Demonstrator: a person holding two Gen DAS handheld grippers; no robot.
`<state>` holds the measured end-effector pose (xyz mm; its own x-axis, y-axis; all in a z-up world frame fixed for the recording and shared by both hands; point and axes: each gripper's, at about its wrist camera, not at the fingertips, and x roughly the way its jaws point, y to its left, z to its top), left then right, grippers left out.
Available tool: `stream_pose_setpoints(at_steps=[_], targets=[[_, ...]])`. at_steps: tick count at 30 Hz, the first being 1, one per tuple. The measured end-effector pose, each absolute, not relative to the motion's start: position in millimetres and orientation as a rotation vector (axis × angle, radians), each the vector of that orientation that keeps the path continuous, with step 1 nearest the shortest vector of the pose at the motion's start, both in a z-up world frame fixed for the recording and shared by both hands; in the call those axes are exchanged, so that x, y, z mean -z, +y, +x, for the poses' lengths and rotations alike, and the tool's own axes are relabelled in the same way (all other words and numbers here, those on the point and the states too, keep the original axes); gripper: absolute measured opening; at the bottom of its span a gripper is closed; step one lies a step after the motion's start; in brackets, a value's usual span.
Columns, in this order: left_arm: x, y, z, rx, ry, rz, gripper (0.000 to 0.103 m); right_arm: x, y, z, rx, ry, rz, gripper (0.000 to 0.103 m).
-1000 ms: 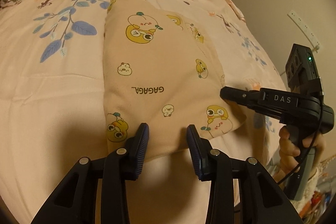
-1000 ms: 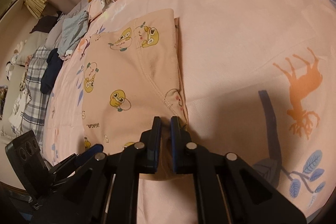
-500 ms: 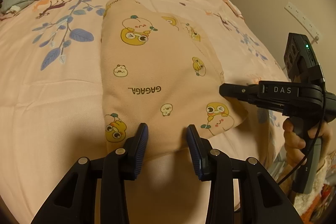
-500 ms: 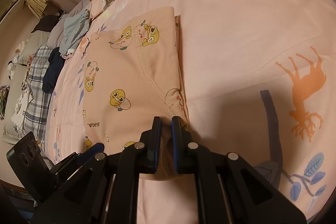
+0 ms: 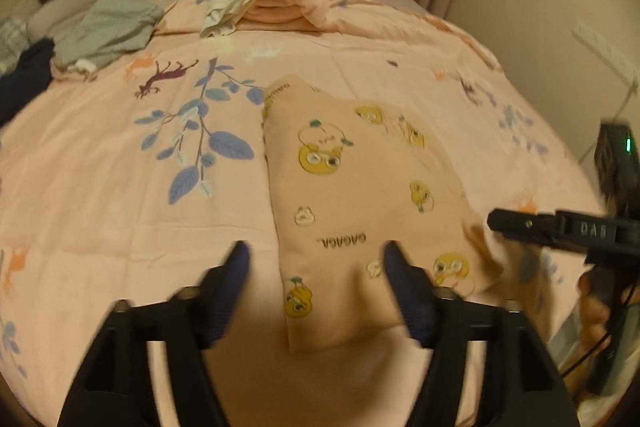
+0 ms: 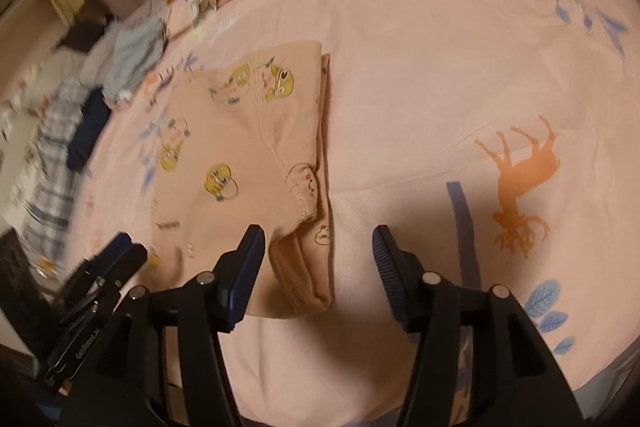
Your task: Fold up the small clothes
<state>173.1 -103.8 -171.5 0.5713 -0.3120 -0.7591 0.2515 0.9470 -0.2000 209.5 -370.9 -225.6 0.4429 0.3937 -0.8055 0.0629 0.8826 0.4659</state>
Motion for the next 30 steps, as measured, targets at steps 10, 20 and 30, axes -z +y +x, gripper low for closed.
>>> stream_pose_setpoints(at_steps=[10,20,30], targets=[[177.3,-88.6,200.8,0.304,0.951,-0.197,0.088,234.5,-373.2,219.4,-0.31,1.112,0.535,0.075],[219.1,-85.4,241.0,0.538,1.124,-0.459,0.088,256.1,-376.8,240.1,-0.465,1.118,0.65,0.077],[230.6,-101.0,278.7,0.71,1.21,-0.584,0.099,271.5,-364.6,282.4,-0.547,1.128,0.789,0.07]])
